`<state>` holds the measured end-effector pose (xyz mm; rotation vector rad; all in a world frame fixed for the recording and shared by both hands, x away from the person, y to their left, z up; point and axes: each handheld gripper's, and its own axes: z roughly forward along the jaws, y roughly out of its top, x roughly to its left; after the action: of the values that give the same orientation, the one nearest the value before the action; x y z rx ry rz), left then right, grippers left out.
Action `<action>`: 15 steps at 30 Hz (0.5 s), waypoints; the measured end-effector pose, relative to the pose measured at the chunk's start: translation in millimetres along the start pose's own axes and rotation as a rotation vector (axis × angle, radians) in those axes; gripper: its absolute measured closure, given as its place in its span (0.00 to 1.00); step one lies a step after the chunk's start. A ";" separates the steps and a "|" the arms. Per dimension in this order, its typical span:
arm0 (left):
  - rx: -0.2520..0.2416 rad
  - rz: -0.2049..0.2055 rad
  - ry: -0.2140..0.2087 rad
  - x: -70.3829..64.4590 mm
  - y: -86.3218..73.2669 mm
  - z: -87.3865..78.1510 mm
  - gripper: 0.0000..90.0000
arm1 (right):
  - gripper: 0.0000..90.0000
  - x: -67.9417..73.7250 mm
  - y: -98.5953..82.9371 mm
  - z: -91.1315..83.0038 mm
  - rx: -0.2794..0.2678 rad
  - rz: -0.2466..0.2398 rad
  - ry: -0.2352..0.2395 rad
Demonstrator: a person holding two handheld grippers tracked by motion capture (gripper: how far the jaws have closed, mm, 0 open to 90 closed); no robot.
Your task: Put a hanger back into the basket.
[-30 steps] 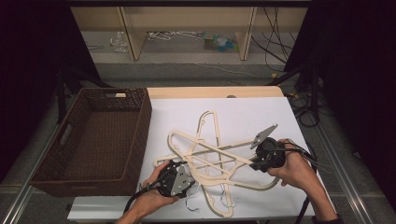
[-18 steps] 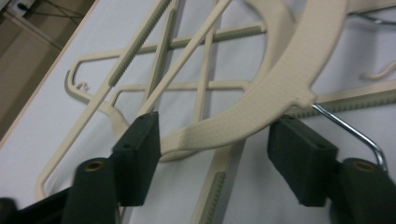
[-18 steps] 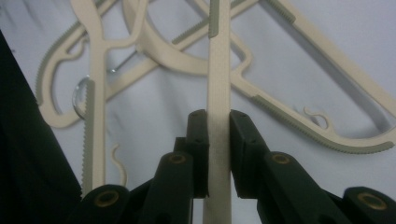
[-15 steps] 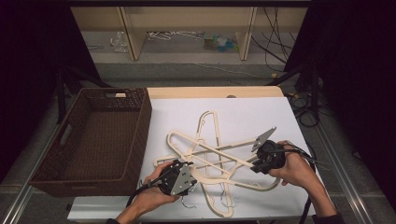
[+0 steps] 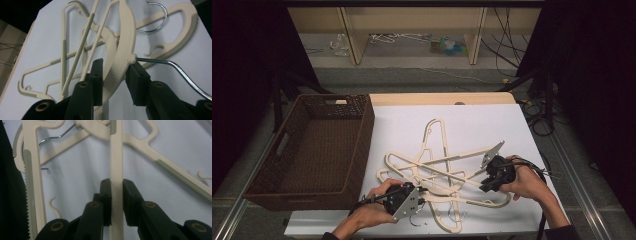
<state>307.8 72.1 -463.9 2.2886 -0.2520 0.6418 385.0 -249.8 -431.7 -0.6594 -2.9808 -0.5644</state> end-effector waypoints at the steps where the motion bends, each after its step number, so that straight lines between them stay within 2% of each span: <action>1: 0.000 0.000 0.000 0.0 0.0 0.0 0.78 | 0.88 0.0 0.0 0.0 0.000 0.000 0.000; 2: -0.004 0.016 0.000 -0.7 0.8 -0.2 0.78 | 0.88 0.5 0.1 0.1 0.001 0.002 0.002; 3: -0.009 0.023 0.012 -1.2 1.4 -0.7 0.79 | 0.88 0.9 -0.1 0.8 0.000 0.003 0.001; 4: -0.024 0.049 0.036 -0.8 3.7 -2.8 0.81 | 0.88 -0.4 -1.3 2.5 -0.002 0.009 0.006; 5: -0.024 0.049 0.036 -0.8 3.7 -2.8 0.83 | 0.88 -0.4 -1.3 2.5 -0.002 0.009 0.006; 6: -0.041 0.083 0.056 1.1 7.5 -6.8 0.85 | 0.88 -1.4 -3.2 6.1 -0.003 0.020 0.024; 7: -0.041 0.083 0.056 1.1 7.5 -6.8 0.86 | 0.88 -2.0 -3.8 7.9 -0.003 0.016 0.028; 9: -0.053 0.129 0.078 2.6 12.0 -10.8 0.88 | 0.88 -2.0 -4.0 9.1 0.002 0.023 0.033; 10: -0.064 0.172 0.106 4.1 16.7 -14.6 0.91 | 0.86 -2.2 -3.8 11.1 0.011 0.027 0.043; 11: -0.064 0.172 0.106 4.1 16.7 -14.6 0.93 | 0.84 -2.0 -3.3 12.0 0.004 0.040 0.036; 13: -0.056 0.224 0.119 4.7 20.9 -16.4 0.94 | 0.79 -2.8 -3.3 11.3 0.001 0.042 0.041; 15: -0.055 0.259 0.124 4.6 25.4 -17.2 0.95 | 0.69 -3.0 -3.9 7.8 -0.021 0.074 0.034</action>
<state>296.2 66.2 -435.8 2.1722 -0.5056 0.8941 386.5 -251.5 -440.6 -0.7505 -2.9089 -0.5968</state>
